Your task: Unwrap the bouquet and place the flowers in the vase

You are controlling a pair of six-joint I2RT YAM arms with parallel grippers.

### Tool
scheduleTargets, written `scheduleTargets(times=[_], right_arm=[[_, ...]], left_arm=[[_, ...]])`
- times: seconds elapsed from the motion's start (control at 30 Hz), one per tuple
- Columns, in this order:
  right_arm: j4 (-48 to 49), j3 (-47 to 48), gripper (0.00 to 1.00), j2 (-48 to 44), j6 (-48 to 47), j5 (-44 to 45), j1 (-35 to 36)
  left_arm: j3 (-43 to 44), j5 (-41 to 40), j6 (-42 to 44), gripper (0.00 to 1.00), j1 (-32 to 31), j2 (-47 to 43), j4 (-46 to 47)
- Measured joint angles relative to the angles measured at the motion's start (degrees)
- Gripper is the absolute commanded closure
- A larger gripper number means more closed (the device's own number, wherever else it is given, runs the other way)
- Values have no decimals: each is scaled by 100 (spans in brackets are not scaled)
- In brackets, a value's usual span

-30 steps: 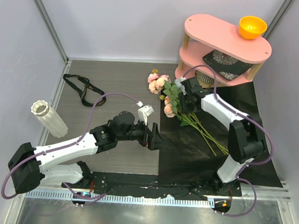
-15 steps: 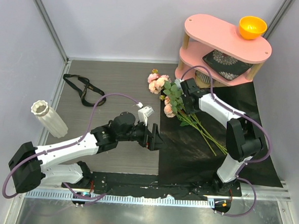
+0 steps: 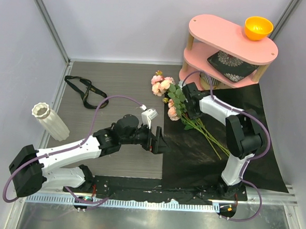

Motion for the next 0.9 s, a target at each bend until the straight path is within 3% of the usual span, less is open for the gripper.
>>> scheduleTargets(times=[0.43,0.67,0.9], right_arm=[[76,-227,64,-94,-26,-50,260],[160,-227,91,-94,-140,476,310],[466,-240,99,-507,-612,1624,826]], left_arm=[[0,-2,-2,9,0,-79,2],[0,0,-4,9,0,-79,0],[0,-81,-122,6,0,-79,0]])
